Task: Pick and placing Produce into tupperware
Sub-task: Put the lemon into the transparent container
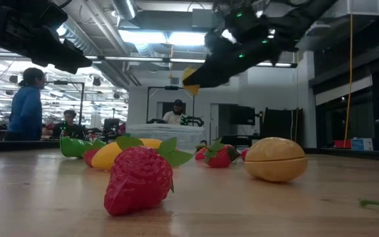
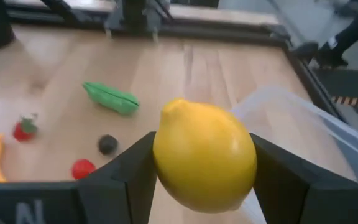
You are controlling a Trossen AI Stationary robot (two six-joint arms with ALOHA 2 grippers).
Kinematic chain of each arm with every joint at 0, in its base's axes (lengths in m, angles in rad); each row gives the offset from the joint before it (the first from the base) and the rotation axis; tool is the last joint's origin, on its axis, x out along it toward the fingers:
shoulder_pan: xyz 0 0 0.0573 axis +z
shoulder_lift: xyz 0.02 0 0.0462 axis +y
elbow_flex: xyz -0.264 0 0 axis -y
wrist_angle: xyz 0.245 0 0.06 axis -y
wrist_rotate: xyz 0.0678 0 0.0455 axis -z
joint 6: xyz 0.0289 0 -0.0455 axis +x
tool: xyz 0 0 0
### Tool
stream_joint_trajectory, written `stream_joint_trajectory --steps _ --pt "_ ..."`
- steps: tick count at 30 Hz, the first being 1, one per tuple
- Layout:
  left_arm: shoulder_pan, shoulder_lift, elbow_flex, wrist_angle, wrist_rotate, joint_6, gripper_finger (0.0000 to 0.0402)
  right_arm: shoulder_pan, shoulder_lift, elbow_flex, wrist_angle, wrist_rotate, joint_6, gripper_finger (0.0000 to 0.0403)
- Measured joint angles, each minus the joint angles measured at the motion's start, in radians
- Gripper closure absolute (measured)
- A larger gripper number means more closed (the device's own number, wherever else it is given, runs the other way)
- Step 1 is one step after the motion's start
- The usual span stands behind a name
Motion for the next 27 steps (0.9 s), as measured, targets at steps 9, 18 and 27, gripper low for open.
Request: stream_joint_trajectory --steps 9,18,27 --pt "0.0 0.0 0.0 0.001 -0.001 0.001 0.0353 -0.062 0.208 0.324 -0.314 -0.045 -0.153 0.0187" --pt "0.0 0.0 0.0 -0.025 -0.001 0.001 0.0335 -0.128 0.371 0.624 -0.521 -0.076 -0.24 0.0187" --pt "0.0 0.0 -0.065 0.023 -0.011 0.0 0.0318 -0.156 0.539 0.911 -0.825 -0.075 -0.339 0.0187"
